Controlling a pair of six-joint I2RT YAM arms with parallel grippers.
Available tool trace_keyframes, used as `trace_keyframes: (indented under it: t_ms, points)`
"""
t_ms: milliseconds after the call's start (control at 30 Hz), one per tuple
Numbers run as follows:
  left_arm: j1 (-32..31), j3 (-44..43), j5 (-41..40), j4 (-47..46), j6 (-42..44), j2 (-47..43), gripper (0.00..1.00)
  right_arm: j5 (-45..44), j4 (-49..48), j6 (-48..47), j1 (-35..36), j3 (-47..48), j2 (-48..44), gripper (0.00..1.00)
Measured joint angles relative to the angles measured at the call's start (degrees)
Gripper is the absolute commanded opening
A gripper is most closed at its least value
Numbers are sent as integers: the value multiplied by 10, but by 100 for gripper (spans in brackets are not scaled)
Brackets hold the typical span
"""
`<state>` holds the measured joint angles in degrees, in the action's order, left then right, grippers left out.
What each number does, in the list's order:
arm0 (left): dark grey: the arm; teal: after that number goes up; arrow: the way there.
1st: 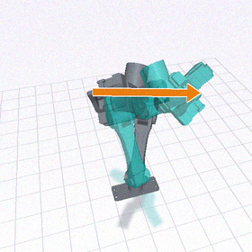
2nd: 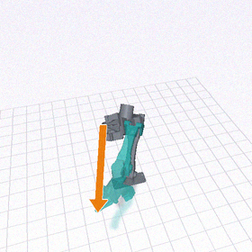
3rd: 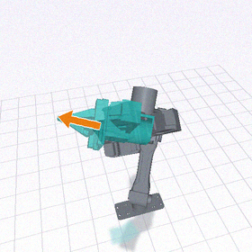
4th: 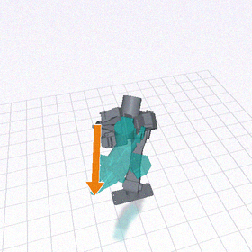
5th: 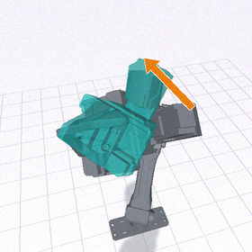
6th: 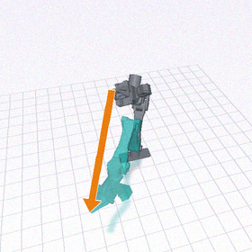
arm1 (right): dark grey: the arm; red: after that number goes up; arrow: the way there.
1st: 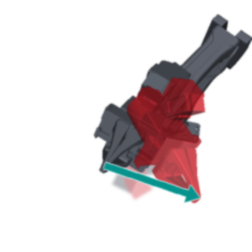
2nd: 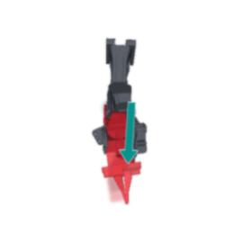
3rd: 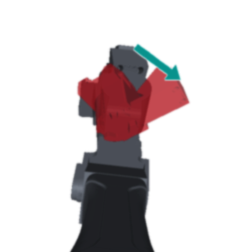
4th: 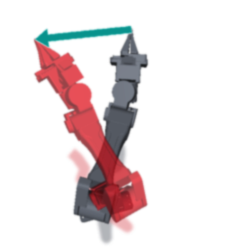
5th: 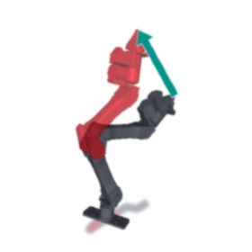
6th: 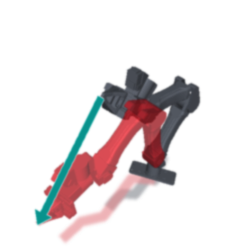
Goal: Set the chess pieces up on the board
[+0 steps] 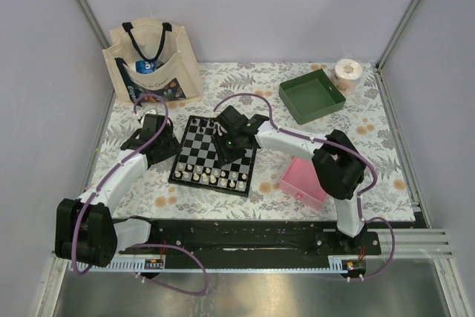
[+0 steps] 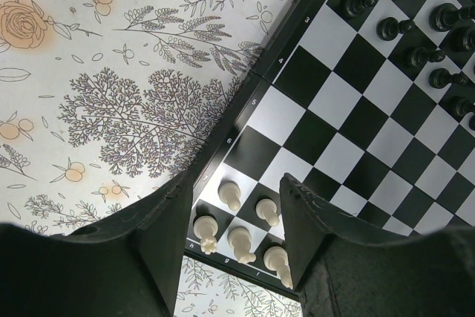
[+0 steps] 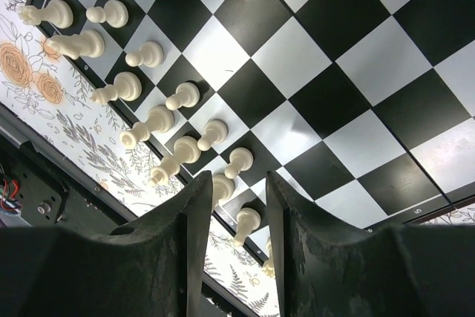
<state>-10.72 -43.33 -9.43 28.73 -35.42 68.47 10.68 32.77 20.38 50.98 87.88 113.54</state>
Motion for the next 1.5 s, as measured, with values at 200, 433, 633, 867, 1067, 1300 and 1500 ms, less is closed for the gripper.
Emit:
trace_keyframes:
  t_ms: [200, 433, 633, 867, 1067, 1300, 1500]
  points:
    - [0, 0, 0, 0, 0, 0, 54, 6, 1, -2, 7, -1, 0, 43]
    - [0, 0, 0, 0, 0, 4, 54, 8, 1, -2, 16, -1, 0, 42]
    - [0, 0, 0, 0, 0, 4, 54, 7, 5, -2, 16, -1, 2, 42]
    - [0, 0, 0, 0, 0, 4, 54, 7, 11, -2, 16, -1, 18, 42]
    - [0, 0, 0, 0, 0, 4, 54, 7, 14, -3, 16, 0, 27, 40]
    - [0, 0, 0, 0, 0, 4, 54, 7, 16, -3, 16, 0, 28, 36]
    - [0, 0, 0, 0, 0, 4, 54, 7, 16, -5, 16, 0, 28, 36]
